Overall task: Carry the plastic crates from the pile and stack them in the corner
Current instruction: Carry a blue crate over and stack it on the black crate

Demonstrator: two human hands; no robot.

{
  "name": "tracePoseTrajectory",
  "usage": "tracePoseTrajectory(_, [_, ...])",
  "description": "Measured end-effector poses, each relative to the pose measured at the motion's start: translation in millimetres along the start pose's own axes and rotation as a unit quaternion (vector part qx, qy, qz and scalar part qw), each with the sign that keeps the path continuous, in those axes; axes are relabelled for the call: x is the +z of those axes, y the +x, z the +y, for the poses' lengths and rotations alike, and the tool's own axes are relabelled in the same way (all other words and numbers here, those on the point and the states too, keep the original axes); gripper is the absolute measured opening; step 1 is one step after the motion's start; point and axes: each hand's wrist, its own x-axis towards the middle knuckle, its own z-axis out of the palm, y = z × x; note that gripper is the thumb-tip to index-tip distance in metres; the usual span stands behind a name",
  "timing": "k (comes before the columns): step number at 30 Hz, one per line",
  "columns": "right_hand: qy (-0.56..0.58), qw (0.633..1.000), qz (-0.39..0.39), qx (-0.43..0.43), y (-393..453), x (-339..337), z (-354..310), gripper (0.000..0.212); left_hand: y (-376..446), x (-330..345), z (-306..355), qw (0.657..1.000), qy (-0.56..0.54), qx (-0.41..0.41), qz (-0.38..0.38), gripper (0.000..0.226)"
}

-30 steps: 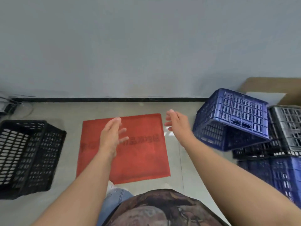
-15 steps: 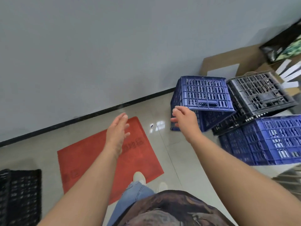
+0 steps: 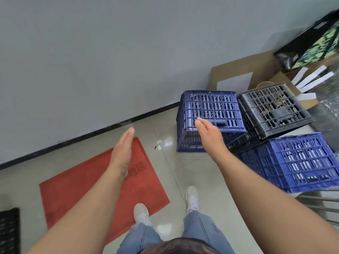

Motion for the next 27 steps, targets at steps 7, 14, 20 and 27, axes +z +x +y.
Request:
tracePoseTrajectory(7, [-0.045,0.997,-0.055,0.019,65,-51,44,0.059,14,77,-4,0.999,-0.001,-0.042,0.029,0.055])
tracePoseTrajectory(14, [-0.156,0.986,-0.066,0.007,134,-91,87,0.057,42,133,-34,0.995,-0.023,-0.079,0.048,0.055])
tracePoseTrajectory(20, [-0.295,0.951,-0.09,0.007,189,-95,127,0.047,58,153,-77,0.989,-0.039,-0.124,0.071,0.052])
tracePoseTrajectory(27, [-0.372,0.918,-0.139,-0.013,223,-65,149,0.044,83,166,-105,0.985,-0.031,-0.153,0.079,0.052])
